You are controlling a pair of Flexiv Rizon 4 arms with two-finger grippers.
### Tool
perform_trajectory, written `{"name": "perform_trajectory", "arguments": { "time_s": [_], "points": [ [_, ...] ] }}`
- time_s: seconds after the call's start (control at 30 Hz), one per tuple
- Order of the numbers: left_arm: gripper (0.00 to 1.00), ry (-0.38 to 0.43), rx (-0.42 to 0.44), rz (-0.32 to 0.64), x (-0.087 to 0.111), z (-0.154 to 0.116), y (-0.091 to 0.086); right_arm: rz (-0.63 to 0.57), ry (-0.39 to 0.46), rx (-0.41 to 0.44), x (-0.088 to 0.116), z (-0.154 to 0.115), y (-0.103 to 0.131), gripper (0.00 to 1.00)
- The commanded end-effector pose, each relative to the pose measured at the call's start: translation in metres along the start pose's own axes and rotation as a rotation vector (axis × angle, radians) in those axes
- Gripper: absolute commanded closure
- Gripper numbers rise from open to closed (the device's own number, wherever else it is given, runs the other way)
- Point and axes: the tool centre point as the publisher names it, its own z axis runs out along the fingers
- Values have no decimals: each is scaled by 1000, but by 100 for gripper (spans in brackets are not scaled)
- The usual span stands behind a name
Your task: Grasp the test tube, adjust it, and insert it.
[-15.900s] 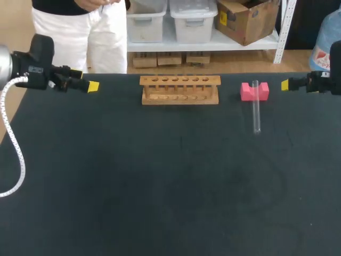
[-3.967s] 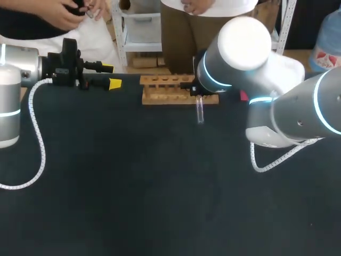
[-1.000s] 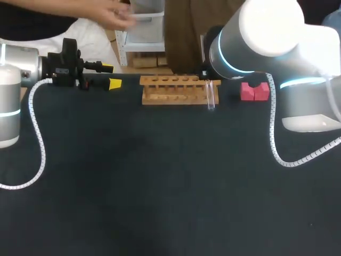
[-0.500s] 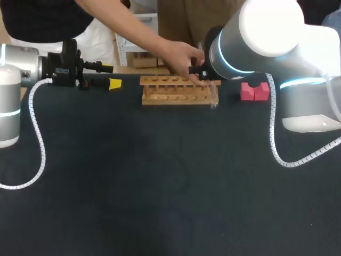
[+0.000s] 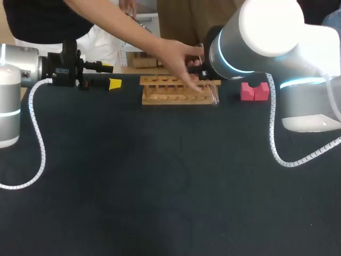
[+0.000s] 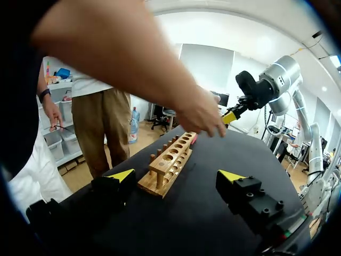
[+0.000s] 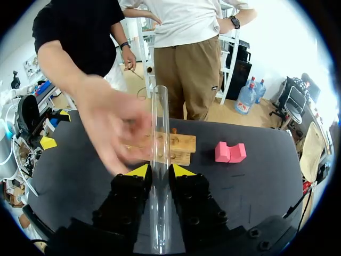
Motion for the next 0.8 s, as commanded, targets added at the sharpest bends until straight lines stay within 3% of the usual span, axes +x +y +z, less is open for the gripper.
{"name": "perform_trajectory", "arguments": {
  "time_s": [0.03,0.8],
  "points": [
    [0,-4,-3,2,1,0,-1,1,-7,0,2,0,-1,100],
    [0,-4,-3,2,1,0,-1,19,-20,10,1,3,0,100]
  ]
}}
